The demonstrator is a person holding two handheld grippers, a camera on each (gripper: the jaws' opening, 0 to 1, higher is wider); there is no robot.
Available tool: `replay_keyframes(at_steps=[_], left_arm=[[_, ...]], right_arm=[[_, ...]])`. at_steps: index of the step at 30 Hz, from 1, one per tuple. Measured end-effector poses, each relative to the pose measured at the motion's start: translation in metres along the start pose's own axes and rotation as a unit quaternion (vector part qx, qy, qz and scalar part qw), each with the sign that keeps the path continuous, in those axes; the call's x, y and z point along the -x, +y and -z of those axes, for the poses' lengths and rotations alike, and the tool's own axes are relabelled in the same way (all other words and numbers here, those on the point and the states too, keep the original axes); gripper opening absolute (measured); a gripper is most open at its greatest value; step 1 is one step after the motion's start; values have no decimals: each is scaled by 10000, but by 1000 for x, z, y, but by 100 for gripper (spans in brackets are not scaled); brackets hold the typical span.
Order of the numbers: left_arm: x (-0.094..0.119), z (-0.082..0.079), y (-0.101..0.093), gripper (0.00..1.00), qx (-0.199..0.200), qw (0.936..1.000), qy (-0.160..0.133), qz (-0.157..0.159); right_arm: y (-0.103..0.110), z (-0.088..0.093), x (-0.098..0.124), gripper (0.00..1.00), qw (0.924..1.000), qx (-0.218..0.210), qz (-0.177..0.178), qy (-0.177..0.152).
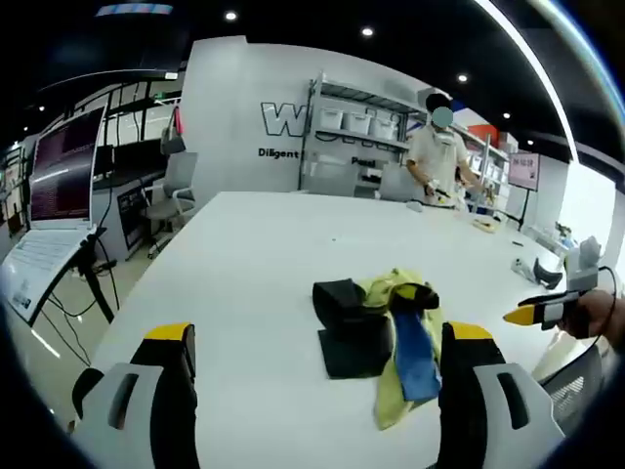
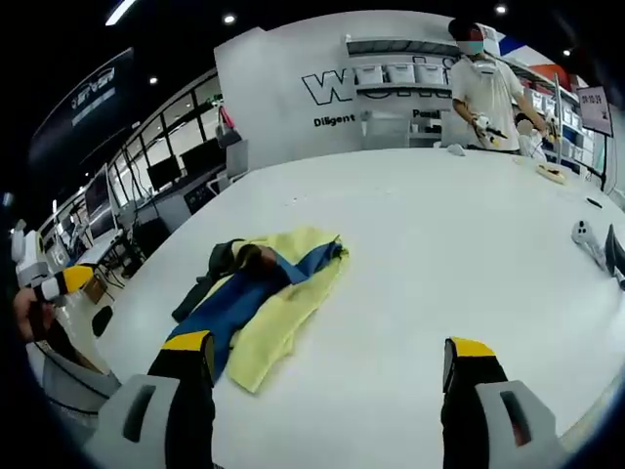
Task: Fold the garment on the visible template until the final outline fits inside the template.
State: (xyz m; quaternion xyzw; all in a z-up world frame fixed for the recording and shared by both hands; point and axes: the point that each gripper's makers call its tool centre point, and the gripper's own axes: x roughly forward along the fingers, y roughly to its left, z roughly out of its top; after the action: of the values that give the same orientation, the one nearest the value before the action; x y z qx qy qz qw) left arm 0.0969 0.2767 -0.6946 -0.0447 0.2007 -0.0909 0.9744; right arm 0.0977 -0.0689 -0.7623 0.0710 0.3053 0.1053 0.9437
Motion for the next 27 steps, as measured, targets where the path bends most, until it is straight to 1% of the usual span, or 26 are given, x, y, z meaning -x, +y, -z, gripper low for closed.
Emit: replay_keyframes(at_steps=[9, 11, 13, 18, 27], left_arm=[[0, 0, 1, 97, 61, 10000, -6, -1], [0, 0, 0, 97, -93, 10000, 3, 24], [0, 0, 0, 97, -168, 9999, 23, -15], [-1, 1, -1, 96, -52, 10000, 15, 33], [0, 2, -2, 96, -90, 9999, 47, 45]], right_arm=[[0, 2, 0, 96, 10000, 14, 8, 40], [0, 2, 0, 96, 10000, 11, 7, 41], [-1, 2, 0, 96, 10000, 13, 8, 44], [-2, 2, 0, 96, 10000, 15, 15, 38], [-2, -1, 1, 96, 10000, 42, 14, 37]])
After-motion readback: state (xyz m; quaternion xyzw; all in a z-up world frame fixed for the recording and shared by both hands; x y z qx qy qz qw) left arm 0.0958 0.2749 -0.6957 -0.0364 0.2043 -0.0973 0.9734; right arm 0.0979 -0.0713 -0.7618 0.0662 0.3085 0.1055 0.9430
